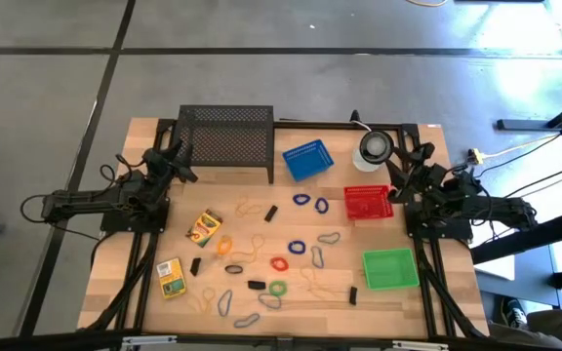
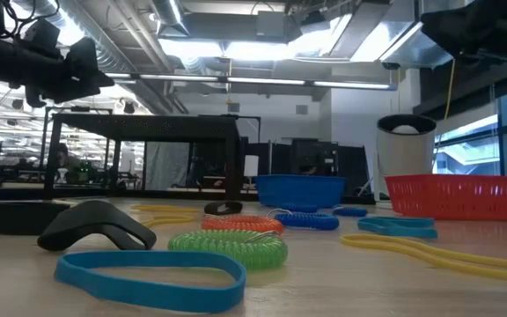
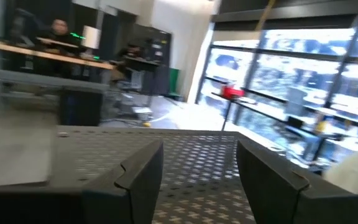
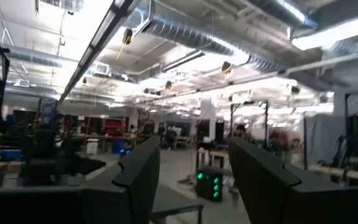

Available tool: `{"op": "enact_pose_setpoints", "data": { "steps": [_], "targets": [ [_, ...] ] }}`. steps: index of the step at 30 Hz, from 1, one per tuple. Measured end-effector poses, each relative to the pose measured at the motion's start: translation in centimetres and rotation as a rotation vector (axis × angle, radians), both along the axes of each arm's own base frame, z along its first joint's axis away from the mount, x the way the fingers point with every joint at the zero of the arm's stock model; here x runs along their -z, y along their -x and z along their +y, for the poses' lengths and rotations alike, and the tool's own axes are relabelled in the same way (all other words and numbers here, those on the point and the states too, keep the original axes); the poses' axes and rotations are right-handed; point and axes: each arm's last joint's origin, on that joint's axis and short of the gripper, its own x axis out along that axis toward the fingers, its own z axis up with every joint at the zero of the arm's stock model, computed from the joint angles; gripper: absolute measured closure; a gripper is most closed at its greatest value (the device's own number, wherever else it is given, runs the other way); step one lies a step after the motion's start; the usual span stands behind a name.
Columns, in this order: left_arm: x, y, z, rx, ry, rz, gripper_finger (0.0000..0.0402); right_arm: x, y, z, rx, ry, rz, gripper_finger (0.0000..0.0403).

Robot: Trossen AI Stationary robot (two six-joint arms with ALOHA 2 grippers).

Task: Pick & Place Office Desk Supplies
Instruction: Put the blue wrist coil into the blue bin

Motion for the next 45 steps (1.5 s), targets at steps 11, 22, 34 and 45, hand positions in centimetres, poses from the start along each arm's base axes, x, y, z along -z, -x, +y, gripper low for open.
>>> {"op": "enact_pose_setpoints", "data": {
  "steps": [11, 22, 34, 45],
  "targets": [
    [-1.4, -0.2, -0.4, 0.204, -0.14, -0.05, 0.0207, -0.8, -3.1, -0.1, -0.031, -0.08, 0.186, 0.0211],
    [-1.9, -0.5, -0.9, 0.408, -0.239, -0.066, 0.0208, -1.5, -8.6, 0.0, -0.125, -0.113, 0.418, 0.0211],
    [-1.5, -1.4, -1.4, 0.607, -0.283, -0.008, 0.0208, 0.1, -16.7, -0.3, -0.109, -0.29, 0.902, 0.0211],
    [-1.5, -1.4, -1.4, 0.609, -0.284, -0.008, 0.0208, 2.0, -22.3, -0.2, -0.042, -0.625, 1.431, 0.0211]
  ]
}}
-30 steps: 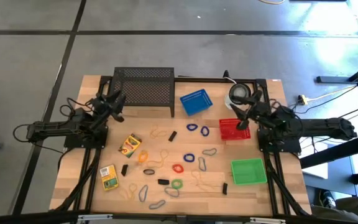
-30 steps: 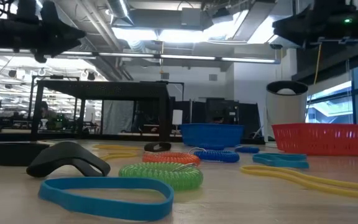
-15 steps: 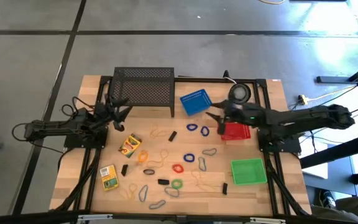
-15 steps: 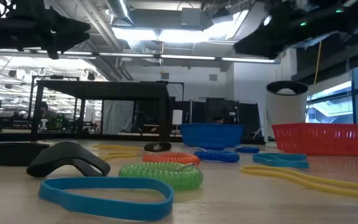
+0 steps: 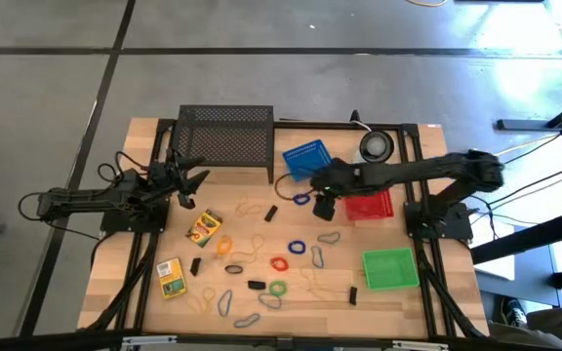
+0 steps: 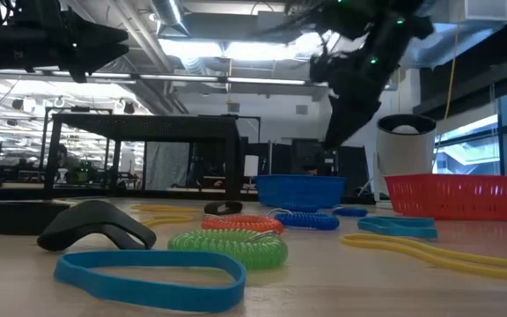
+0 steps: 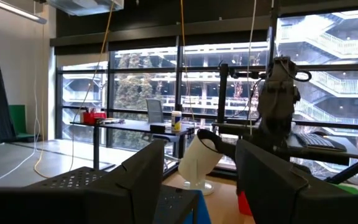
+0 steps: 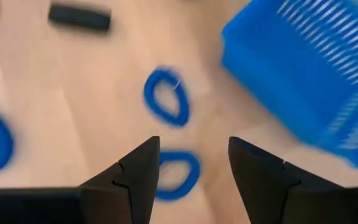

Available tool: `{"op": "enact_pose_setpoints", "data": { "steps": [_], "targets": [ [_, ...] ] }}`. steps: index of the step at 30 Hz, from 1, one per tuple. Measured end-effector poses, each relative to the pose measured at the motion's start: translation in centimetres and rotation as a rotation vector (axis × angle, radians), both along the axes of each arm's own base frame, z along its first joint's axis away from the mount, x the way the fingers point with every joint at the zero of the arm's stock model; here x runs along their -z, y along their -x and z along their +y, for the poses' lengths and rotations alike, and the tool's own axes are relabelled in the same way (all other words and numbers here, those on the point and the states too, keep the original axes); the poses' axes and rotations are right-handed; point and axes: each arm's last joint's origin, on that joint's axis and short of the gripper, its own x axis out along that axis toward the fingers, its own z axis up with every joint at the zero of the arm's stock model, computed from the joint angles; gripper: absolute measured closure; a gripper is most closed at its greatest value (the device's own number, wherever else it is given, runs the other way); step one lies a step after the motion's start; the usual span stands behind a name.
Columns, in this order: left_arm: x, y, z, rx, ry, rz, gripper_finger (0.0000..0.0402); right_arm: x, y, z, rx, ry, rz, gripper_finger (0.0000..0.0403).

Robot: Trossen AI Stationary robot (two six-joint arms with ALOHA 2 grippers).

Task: Pick & Place Office Desk Supplies
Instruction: Put the blue wrist coil into the blue bin

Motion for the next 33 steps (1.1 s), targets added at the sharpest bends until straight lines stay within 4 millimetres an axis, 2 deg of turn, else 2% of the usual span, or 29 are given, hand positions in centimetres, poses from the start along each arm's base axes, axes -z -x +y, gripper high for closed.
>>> {"op": "enact_pose_setpoints", "data": {
  "steps": [5, 10, 26, 29, 33],
  "targets": [
    [0.0, 0.0, 0.0, 0.0, 0.0, 0.0, 0.0208, 2.5, -1.5, 0.3, -0.031, -0.116, 0.127, 0.0211],
    [0.0, 0.0, 0.0, 0.0, 0.0, 0.0, 0.0208, 4.7, -2.1, 0.3, -0.025, -0.144, 0.195, 0.0211],
    [0.0, 0.0, 0.0, 0.0, 0.0, 0.0, 0.0208, 7.5, -2.6, 0.2, 0.159, -0.153, 0.258, 0.0212],
    [0.0, 0.0, 0.0, -0.001, 0.0, 0.0, 0.0208, 7.7, -2.6, 0.2, 0.159, -0.153, 0.266, 0.023],
    [0.0, 0.0, 0.0, -0.001, 0.0, 0.0, 0.0208, 7.7, -2.7, 0.3, 0.154, -0.158, 0.262, 0.0281]
  ]
}}
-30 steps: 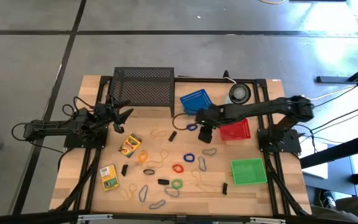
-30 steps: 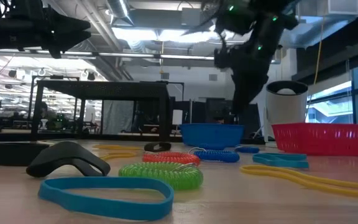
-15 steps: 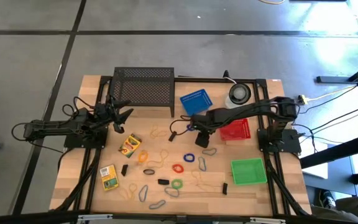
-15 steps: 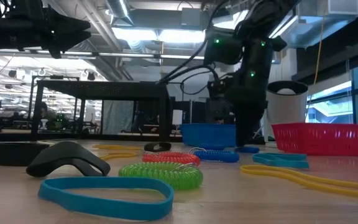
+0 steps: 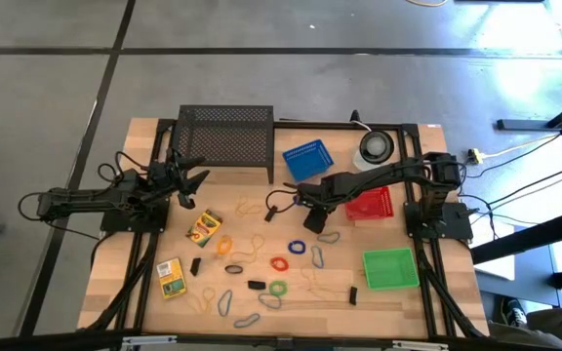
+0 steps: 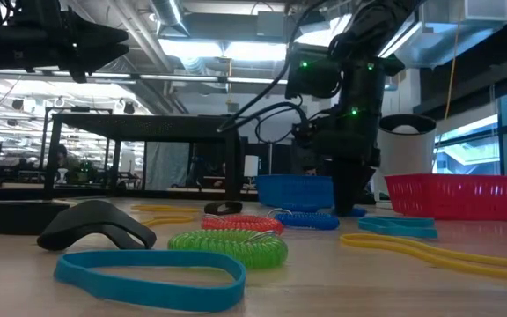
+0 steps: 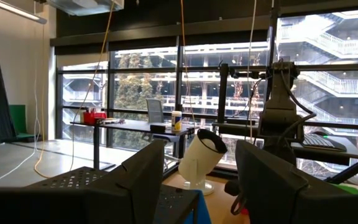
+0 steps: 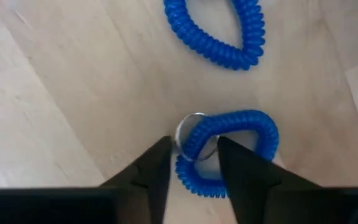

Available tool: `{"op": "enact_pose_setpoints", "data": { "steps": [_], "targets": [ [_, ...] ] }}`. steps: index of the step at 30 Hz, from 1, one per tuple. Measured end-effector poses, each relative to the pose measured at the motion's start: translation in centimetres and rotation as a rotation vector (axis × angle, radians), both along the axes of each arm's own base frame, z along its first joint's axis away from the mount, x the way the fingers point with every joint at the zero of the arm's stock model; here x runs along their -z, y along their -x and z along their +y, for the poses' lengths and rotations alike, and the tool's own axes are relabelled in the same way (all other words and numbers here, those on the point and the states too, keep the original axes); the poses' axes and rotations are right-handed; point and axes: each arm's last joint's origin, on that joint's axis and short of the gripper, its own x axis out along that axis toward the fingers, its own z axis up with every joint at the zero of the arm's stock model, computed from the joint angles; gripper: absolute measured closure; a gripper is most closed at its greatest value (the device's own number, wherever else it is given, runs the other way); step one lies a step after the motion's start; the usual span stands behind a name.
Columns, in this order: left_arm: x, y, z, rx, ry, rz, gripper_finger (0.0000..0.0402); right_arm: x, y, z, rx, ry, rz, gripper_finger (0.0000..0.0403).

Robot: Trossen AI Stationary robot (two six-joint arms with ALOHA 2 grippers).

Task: Pick & Place Office Desk Supplies
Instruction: Put the blue wrist coil into the blue bin

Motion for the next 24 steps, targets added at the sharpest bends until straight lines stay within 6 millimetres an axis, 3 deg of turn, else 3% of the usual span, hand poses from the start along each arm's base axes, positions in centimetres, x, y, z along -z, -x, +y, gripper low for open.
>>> {"op": "enact_pose_setpoints", "data": {
  "steps": [7, 15, 19, 24],
  "targets": [
    [0.0, 0.0, 0.0, 0.005, 0.014, -0.007, 0.0208, 0.0, -0.1, 0.1, -0.015, -0.059, -0.011, 0.0388],
    [0.0, 0.0, 0.0, 0.024, 0.069, -0.031, 0.0208, -1.3, 0.1, 0.1, -0.069, -0.062, -0.027, 0.0385],
    [0.0, 0.0, 0.0, 0.024, 0.069, -0.032, 0.0208, -5.4, -0.2, -0.4, -0.095, 0.002, -0.177, 0.039],
    [0.0, 0.0, 0.0, 0.024, 0.069, -0.031, 0.0208, -10.2, 0.2, -1.9, -0.01, 0.187, -0.403, 0.0386]
  ]
}}
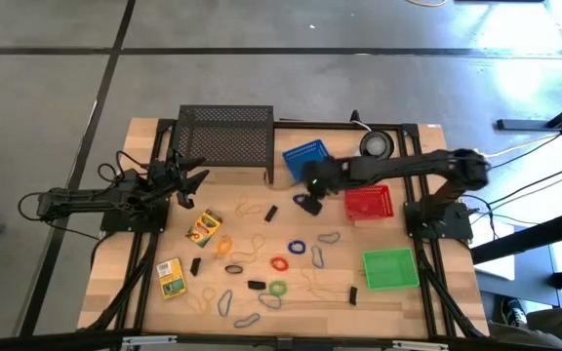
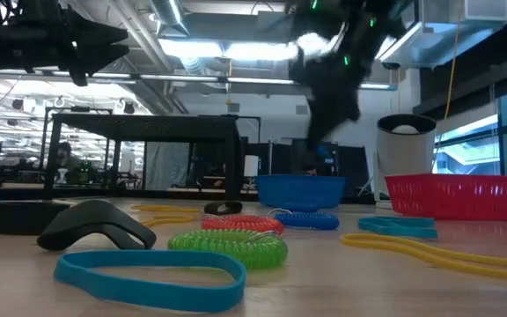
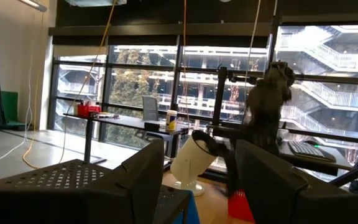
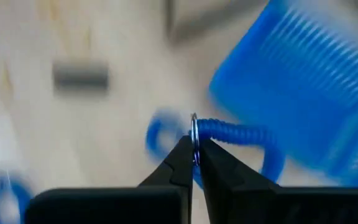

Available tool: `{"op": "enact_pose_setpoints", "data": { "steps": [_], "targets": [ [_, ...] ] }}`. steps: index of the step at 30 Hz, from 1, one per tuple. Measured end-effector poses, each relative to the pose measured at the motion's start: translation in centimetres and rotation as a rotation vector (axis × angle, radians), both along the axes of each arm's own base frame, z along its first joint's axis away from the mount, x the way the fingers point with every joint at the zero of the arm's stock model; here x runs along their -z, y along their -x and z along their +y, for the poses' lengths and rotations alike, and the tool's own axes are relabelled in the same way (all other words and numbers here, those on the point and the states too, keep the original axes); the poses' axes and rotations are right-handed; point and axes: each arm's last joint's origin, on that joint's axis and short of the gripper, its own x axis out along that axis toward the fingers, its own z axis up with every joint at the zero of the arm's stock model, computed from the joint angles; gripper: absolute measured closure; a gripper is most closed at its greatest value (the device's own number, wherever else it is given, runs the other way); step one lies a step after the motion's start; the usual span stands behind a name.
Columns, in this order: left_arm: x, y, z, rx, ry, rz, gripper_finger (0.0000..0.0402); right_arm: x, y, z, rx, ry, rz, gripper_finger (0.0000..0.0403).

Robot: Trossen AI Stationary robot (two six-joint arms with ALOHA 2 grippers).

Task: Pick & Place Office Desk Supplies
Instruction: Put the blue wrist coil into the blue bin

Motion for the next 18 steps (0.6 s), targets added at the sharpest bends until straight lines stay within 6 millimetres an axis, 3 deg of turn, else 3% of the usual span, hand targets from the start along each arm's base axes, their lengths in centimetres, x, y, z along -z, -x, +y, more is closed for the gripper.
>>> {"op": "enact_pose_setpoints", "data": {
  "steps": [3, 8, 13, 18],
  "targets": [
    [0.0, 0.0, 0.0, -0.001, 0.0, 0.0, 0.0208, -2.5, 0.3, -1.5, 0.077, 0.097, -0.146, 0.0386],
    [0.0, 0.0, 0.0, -0.001, 0.001, 0.003, 0.0208, -5.0, 0.3, -3.9, 0.153, 0.19, -0.33, 0.0385],
    [0.0, 0.0, 0.0, -0.001, 0.001, 0.003, 0.0208, -5.5, -0.2, -5.3, 0.137, 0.167, -0.428, 0.0385],
    [0.0, 0.0, 0.0, -0.001, 0.001, 0.003, 0.0208, -4.8, -0.7, -6.1, 0.139, 0.128, -0.437, 0.0385]
  ]
}}
